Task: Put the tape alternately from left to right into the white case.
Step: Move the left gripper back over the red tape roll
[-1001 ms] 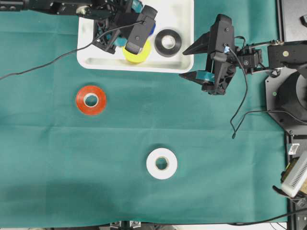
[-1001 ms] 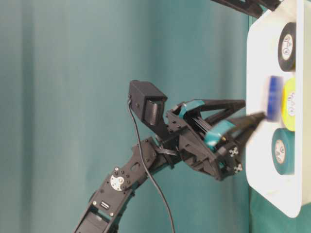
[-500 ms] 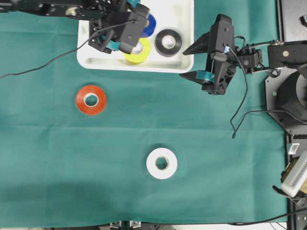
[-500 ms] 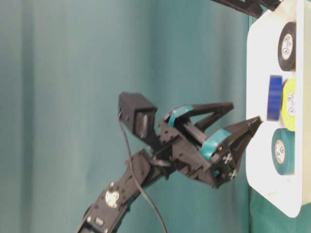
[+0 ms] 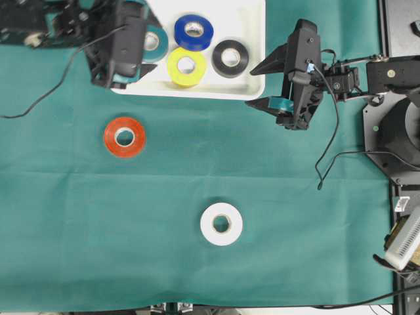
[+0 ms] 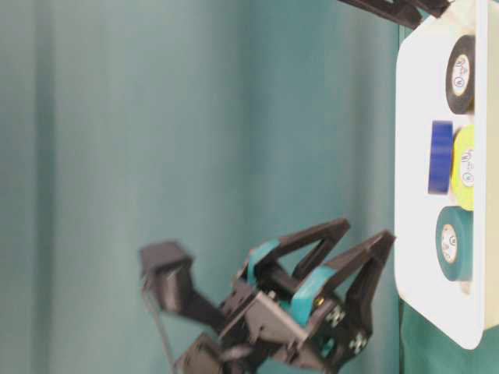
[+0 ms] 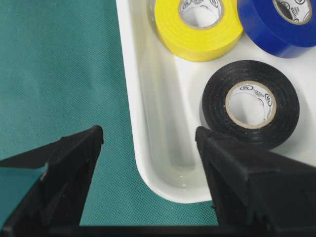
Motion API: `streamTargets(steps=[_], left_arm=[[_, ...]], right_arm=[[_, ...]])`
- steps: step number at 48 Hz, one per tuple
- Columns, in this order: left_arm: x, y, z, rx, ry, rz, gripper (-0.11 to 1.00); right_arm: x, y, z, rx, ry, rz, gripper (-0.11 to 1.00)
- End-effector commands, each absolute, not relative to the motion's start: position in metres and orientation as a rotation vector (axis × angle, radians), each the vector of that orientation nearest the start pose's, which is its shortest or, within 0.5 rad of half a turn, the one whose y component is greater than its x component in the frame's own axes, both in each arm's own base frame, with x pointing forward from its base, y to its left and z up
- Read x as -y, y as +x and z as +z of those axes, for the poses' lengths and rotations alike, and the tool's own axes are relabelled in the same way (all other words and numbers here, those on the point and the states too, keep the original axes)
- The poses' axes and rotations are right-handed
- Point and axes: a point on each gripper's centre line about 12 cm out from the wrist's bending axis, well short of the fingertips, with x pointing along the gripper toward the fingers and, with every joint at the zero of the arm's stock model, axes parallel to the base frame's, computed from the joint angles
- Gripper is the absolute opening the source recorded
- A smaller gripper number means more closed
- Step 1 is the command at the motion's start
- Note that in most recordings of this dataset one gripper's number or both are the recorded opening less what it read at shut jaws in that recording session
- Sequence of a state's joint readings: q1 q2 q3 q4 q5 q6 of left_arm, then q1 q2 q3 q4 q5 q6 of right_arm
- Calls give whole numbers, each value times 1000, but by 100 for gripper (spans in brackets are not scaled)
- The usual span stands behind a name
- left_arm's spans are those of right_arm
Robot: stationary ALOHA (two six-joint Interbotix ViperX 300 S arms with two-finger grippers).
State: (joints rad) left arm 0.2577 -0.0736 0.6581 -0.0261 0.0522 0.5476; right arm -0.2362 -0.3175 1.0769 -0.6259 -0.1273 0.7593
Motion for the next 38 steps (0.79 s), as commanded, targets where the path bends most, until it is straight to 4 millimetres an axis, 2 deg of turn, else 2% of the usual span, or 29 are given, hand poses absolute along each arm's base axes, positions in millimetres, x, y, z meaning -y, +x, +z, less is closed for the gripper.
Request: streamTargets(steps=[1,11,23,38], left_arm=[[-84,366,213,-597,392,84,71],[-58,356,219,-550,275,71,71],[-28,347,216,-542,161,29,71],[-10,328,205,-521,39,20,71]], right_arm=[[56,272,168,-581,234,-194,82],[56,273,169,-578,234,-194,82],[55,274,170,-567,236,-186,82],[54,276,172,-547,237,-171,82]])
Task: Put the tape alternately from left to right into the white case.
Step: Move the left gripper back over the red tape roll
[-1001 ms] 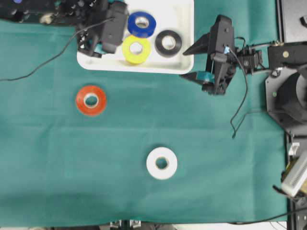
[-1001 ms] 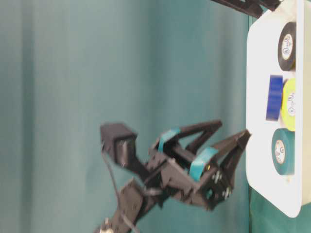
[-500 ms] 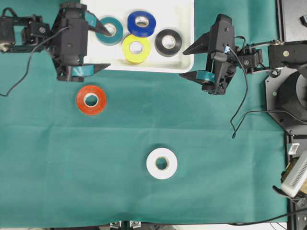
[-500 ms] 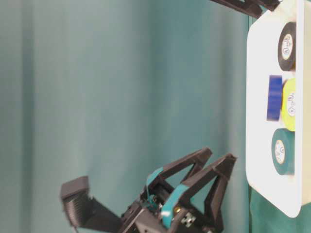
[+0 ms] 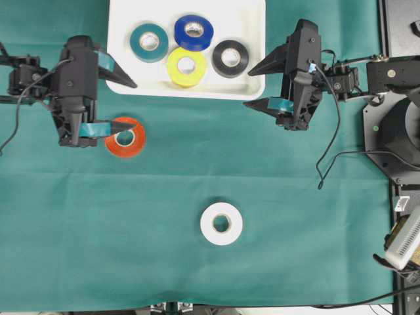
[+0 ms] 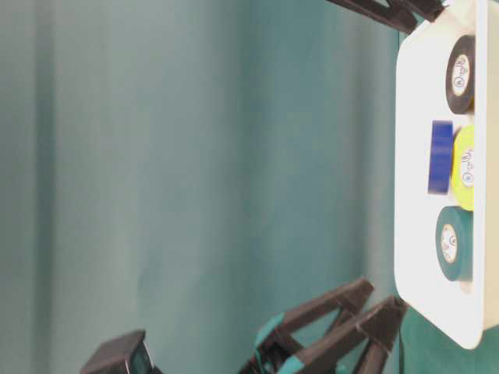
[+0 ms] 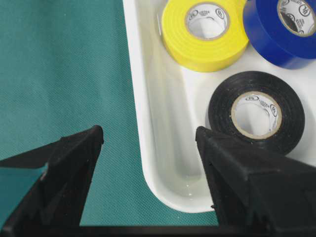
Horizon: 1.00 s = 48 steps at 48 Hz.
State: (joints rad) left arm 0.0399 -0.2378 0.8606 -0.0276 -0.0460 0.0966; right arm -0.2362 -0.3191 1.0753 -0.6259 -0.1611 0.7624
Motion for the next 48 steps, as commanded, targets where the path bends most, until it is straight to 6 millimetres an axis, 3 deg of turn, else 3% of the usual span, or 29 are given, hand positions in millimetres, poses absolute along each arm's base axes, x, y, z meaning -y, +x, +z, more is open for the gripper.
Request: streamTargets(steps=[1,18,48], left_arm=[[-10,326,205,-516,31,21,71],[2,301,195,-436,14,-6,70],[15,301,190,-452,23,-48,70]], right_arm=[[53,276,172,-544,239,-170,82],[53,276,173,-540,237,-167,82],[46,278,173,-543,231,-141,82]])
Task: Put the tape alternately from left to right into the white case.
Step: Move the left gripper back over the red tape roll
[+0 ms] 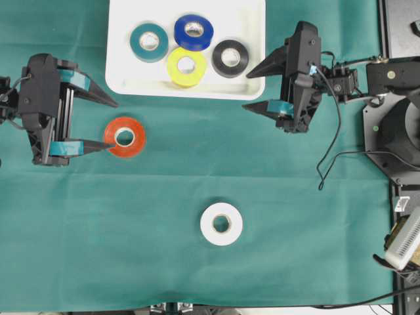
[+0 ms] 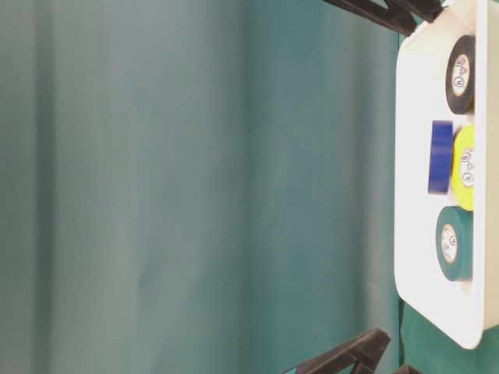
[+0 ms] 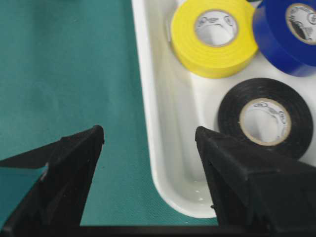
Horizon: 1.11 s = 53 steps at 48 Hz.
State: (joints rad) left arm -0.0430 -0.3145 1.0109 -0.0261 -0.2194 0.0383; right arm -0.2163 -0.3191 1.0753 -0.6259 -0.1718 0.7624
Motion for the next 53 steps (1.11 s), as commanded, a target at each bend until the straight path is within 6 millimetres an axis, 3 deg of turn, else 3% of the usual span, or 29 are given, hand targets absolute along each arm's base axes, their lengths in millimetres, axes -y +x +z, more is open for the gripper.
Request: streamTargets(steps=[1,21,43,53], left_arm=[[16,301,189,-454,24,-50,70],[16,302,182,-477,25,-52,70],[16,303,182,-477,25,-51,70],[17,303,183,-474,26,-55,70]], right_arm=[[45,278,173,-542,231,-139,82],[26,284,179,-530,236,-77,82],[-57,286,186,-551,262,177,82],[-77,288,181,-580,251,234,82]])
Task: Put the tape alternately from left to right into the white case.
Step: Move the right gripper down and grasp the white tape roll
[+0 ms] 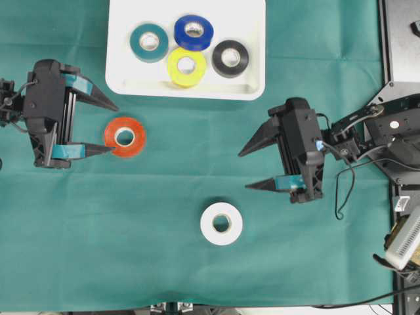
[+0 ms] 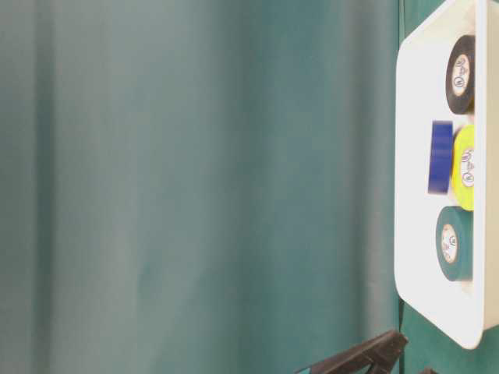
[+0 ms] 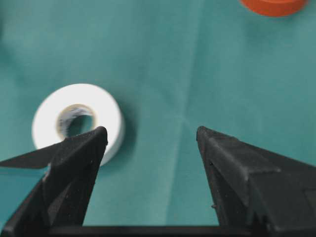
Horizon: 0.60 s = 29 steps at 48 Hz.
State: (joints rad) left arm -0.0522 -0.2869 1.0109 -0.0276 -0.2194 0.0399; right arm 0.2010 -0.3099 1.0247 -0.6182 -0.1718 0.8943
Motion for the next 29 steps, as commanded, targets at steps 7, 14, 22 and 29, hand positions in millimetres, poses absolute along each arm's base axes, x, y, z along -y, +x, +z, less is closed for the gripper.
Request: streamTargets(steps=[7,14,22,29], left_arm=[[19,303,184,-470,27,-60,70],[19,303,182,-475,27,-60,70],[19,302,182,-477,27,-60,70],[19,302,181,-478,27,-60,70]], right_arm=[[-81,293,177,-596,248,240,82],[-86,302,172,-616,244,245,82],[-96,316,159,-657,233,256,82],[-108,329,146,-698,222,268,82]])
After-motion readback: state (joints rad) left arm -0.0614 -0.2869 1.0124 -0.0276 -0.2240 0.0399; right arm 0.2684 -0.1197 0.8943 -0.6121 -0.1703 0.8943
